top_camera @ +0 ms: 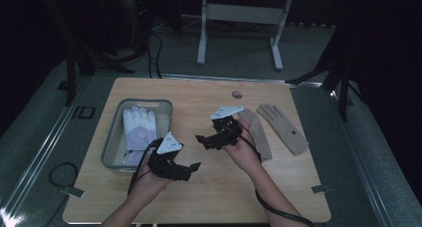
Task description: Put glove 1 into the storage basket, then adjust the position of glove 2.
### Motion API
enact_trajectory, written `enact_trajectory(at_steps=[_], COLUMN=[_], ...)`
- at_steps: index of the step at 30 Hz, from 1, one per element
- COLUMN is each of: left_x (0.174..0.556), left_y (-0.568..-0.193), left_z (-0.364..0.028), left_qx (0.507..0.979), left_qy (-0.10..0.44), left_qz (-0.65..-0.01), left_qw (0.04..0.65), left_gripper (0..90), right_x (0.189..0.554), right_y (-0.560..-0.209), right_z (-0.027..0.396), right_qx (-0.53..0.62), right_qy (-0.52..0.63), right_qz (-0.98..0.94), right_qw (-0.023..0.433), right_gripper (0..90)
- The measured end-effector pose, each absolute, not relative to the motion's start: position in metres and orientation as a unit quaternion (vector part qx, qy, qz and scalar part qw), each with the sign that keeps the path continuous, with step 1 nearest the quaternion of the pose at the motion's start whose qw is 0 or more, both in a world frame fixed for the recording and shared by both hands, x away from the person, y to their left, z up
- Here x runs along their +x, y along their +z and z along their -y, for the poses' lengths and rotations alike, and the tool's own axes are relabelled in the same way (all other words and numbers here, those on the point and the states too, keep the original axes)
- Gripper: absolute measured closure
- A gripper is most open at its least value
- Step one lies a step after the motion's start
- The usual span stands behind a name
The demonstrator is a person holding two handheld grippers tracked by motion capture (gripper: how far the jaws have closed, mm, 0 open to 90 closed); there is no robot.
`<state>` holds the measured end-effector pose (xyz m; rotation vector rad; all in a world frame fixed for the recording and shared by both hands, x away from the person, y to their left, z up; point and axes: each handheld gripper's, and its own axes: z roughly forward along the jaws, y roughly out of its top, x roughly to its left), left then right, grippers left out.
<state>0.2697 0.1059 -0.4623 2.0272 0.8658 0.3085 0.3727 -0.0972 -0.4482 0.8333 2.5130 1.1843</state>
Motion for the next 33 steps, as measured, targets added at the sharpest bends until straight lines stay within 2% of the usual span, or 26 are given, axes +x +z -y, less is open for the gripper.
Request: enact_trajectory(at_steps=[17, 23, 33], left_x=[0.259, 0.256, 0.259], left_y=[-0.499, -0.519, -0.539], left_z=[-0.074, -0.071, -0.083], left_qx=[0.834, 0.838, 0.828], left_qy=[0.084, 0.077, 0.131], left_qz=[-0.280, -0.262, -0.272], left_qw=[0.467, 0.473, 0.472], left_gripper=[13.5, 13.5, 13.6], right_x=[0.374, 0.375, 0.379], right_y=[-0.470, -0.477, -0.487], right_z=[0.154, 0.173, 0.206], right_qx=[0.310, 0.321, 0.322], right_qy=[0.414, 0.414, 0.413], right_qz=[-0.843, -0.839, -0.834], right_qw=[0.146, 0.148, 0.171], right_gripper=[10.5, 13.9, 20.7])
